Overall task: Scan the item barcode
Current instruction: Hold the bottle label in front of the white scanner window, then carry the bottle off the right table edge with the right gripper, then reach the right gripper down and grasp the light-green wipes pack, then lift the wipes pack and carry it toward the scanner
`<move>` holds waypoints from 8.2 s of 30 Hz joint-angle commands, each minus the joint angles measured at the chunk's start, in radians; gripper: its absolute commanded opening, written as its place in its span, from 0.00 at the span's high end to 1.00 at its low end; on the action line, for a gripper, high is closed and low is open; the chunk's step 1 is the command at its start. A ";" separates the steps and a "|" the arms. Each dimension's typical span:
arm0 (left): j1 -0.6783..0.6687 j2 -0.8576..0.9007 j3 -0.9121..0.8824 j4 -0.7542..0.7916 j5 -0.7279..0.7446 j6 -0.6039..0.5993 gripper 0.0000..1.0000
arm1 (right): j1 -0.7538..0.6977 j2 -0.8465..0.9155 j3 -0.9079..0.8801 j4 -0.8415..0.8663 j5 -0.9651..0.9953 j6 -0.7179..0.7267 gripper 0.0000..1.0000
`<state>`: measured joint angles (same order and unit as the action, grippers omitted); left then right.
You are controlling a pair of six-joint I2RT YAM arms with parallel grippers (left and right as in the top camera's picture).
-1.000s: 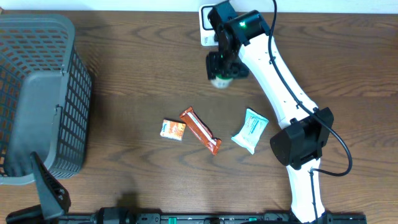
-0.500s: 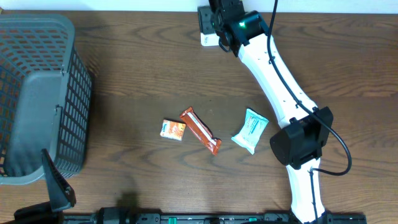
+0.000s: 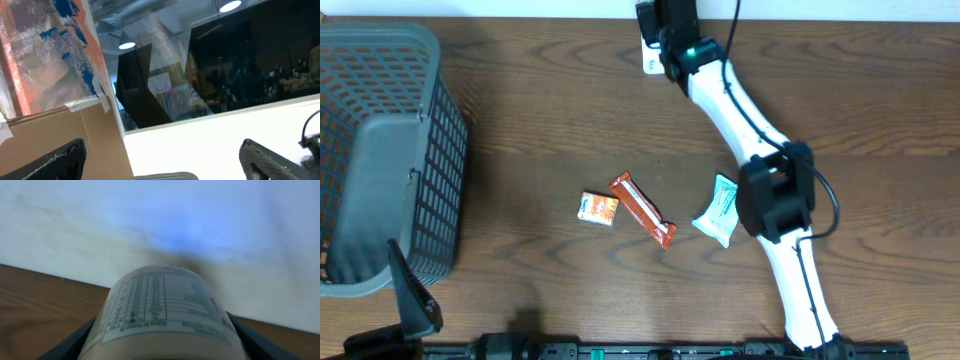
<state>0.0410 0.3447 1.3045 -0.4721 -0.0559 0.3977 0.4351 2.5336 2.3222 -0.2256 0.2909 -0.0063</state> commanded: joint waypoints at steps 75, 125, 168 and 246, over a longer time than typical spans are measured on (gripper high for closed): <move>-0.005 -0.007 -0.063 -0.680 -0.005 0.009 0.02 | -1.257 -0.386 -0.718 -0.519 -0.126 0.208 0.44; -0.005 -0.007 -0.063 -0.680 -0.005 0.009 0.02 | -0.250 -0.740 -0.264 -1.291 -0.126 0.306 0.01; -0.005 -0.007 -0.063 -0.680 -0.004 0.009 0.02 | 0.610 -0.740 -1.183 -0.915 0.338 0.587 0.01; -0.005 -0.007 -0.063 -0.680 -0.005 0.009 0.02 | -0.060 -0.809 -0.859 -0.869 -1.524 -0.078 0.99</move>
<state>0.0410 0.3447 1.2446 -1.1526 -0.0586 0.3977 0.3817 1.7233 1.4578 -1.1053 -1.0420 -0.0429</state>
